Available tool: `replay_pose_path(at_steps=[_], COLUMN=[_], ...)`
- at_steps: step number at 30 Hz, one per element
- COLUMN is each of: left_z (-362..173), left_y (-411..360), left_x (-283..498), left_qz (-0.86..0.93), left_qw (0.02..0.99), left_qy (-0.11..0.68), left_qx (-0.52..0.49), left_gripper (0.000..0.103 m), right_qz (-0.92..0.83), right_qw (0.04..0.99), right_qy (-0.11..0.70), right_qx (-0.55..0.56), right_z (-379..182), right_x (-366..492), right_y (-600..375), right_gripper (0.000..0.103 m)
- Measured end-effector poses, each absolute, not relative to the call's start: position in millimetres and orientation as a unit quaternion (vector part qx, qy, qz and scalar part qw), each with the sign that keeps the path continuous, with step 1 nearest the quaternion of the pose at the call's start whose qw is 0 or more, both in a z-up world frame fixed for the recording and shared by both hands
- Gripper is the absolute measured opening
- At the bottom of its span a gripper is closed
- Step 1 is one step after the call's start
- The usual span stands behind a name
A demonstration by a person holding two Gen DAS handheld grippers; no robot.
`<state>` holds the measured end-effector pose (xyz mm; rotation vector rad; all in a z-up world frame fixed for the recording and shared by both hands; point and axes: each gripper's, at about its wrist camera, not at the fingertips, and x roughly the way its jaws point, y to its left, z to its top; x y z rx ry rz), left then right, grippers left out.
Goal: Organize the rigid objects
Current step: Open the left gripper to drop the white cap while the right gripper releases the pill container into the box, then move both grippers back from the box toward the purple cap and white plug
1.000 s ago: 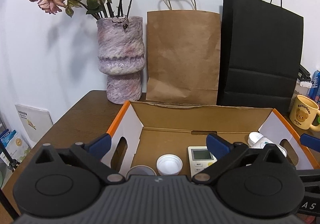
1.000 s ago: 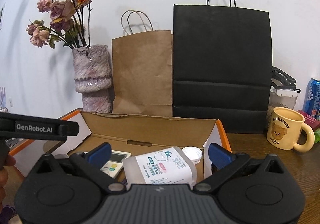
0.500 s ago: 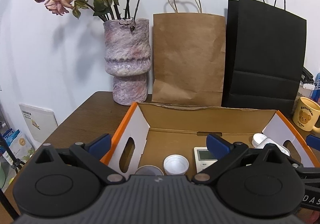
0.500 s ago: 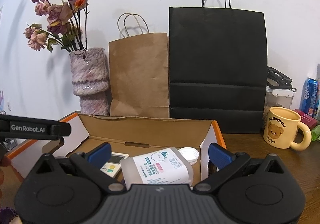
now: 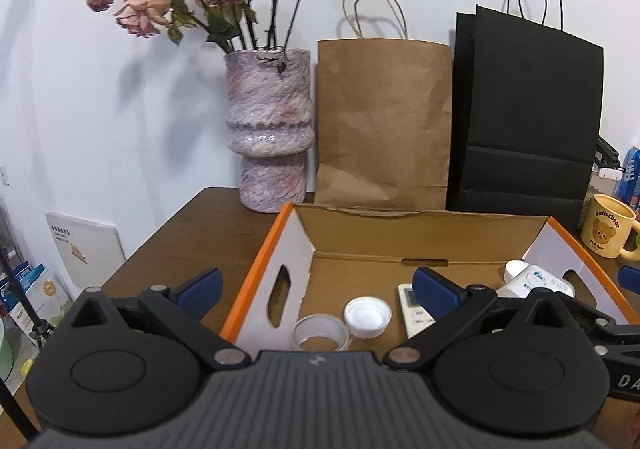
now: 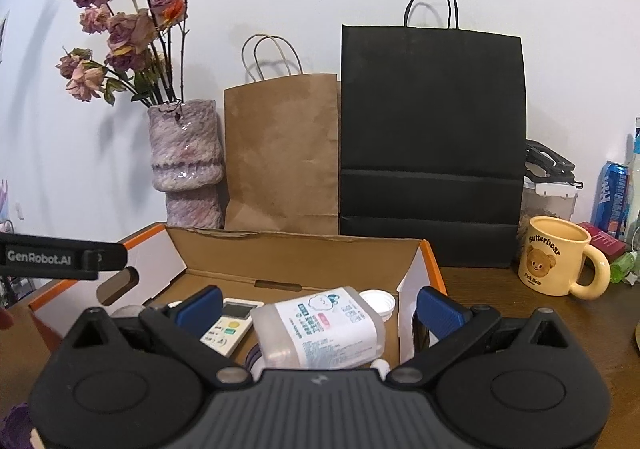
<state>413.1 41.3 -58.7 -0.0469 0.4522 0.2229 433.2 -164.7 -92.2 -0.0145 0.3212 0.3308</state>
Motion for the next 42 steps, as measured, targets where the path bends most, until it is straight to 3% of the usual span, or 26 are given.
replay_pose_path(at_steps=[42], left_z=[-87.4], left_y=[120.7], left_x=[294.7], left_qz=[0.079], left_qw=[0.960], left_qy=[0.270], left_qx=[-0.005], left_gripper=[0.103], right_qz=[0.149], right_qw=[0.963], right_qy=[0.224], right_qx=[-0.022], right_z=[-112.2], right_x=[301.7], right_y=[-102.3], right_gripper=[0.103])
